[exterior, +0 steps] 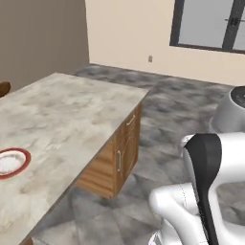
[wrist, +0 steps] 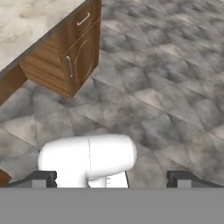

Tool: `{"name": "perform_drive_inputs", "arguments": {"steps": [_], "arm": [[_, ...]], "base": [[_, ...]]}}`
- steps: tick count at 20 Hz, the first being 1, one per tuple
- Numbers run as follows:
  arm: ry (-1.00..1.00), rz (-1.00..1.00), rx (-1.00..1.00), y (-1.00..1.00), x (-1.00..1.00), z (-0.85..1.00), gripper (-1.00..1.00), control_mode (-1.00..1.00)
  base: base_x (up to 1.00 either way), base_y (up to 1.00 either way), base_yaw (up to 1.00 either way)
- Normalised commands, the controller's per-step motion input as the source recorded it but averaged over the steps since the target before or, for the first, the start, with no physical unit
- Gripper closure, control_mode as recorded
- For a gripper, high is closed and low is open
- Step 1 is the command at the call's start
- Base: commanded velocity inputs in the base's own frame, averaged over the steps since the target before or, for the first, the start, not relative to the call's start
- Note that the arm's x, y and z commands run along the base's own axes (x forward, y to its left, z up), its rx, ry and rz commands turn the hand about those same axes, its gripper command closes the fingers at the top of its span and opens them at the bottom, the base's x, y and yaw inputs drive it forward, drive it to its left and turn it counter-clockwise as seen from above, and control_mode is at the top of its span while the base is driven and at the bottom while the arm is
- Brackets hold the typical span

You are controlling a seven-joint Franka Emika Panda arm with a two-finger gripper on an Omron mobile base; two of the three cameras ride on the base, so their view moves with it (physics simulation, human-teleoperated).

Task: Move the bowls from the cabinet to the plates on the dining table.

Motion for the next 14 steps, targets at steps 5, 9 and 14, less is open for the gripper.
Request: {"name": "perform_drive_inputs", "arguments": {"steps": [5, 9, 14], "arm": [[0.0, 0.0, 0.0, 0.0, 0.0, 0.0, -1.0, 1.0], [0.0, 0.0, 0.0, 0.0, 0.0, 0.0, -1.0, 1.0], [0.0, 0.0, 0.0, 0.0, 0.0, 0.0, -1.0, 1.0]], "base": [[1.0, -0.81, -0.15], [1.0, -0.87, -0.16], [1.0, -0.46, -0.09]]}}
